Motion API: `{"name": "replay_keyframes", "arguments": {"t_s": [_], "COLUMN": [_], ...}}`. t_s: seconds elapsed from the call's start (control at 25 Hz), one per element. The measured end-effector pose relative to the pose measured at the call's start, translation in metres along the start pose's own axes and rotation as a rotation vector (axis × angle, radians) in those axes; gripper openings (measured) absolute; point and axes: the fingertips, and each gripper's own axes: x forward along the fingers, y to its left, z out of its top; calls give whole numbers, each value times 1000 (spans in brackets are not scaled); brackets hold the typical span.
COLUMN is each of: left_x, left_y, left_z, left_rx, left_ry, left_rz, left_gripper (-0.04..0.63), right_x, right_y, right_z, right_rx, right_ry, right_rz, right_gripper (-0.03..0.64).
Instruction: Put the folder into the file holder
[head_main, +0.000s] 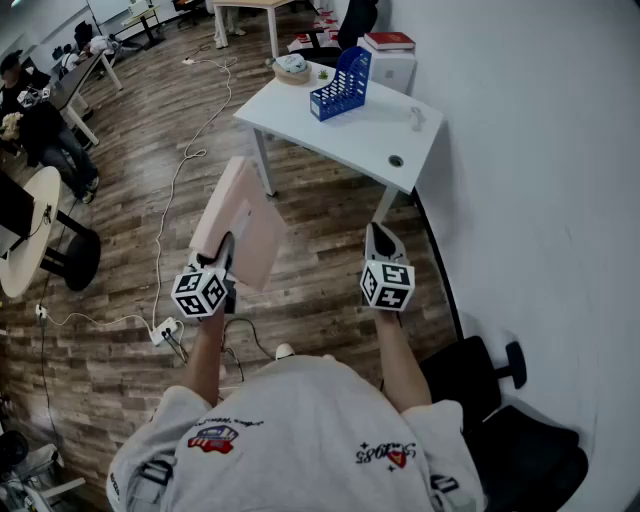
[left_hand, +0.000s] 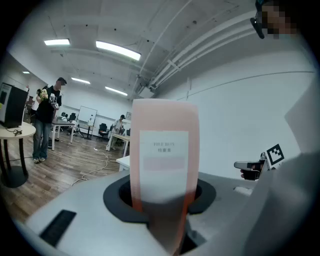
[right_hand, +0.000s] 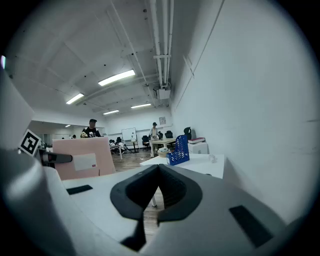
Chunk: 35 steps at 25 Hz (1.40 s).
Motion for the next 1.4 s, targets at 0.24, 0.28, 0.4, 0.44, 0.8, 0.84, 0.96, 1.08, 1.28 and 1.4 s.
{"name": "replay_keyframes", "arguments": {"t_s": [0.24,0.28,0.4,0.44,0.8,0.84,0.96,1.08,1.28,1.4], "left_x": [1,1,3,3,5,5,4,5,11,21], "left_y": [16,21,31,34,71,77,93,111,135,143], "left_z": [3,4,4,4,8,8,7,5,4,8], "left_rx": [4,-1,-21,-24,-44,-46,-55,-78,-101,-108], "left_ry": [-8,-8,-11,-13,-16,-15,-11,-6,4,-2], "left_rz": [-16,-18,-27,-32,-72,-75,-86,-93,-90,-95], "left_gripper": [135,135,135,135,135,135,135,135,135,135], "right_x": [10,13,16,17,33,36,41,45,59,74], "right_y": [26,31,34,34,65,70,86,101,117,120], "right_z": [-6,-5,-5,-5,-10,-11,-17,-24,-34,-31], "right_rx": [-9,-10,3,10,0,-1,1,7,9,5], "right_ry": [8,3,-2,-1,16,17,26,39,69,70], "right_rz": [4,2,-13,-17,-51,-52,-61,-70,-73,-71], "right_gripper": [0,0,0,-2,0,0,0,0,0,0]}}
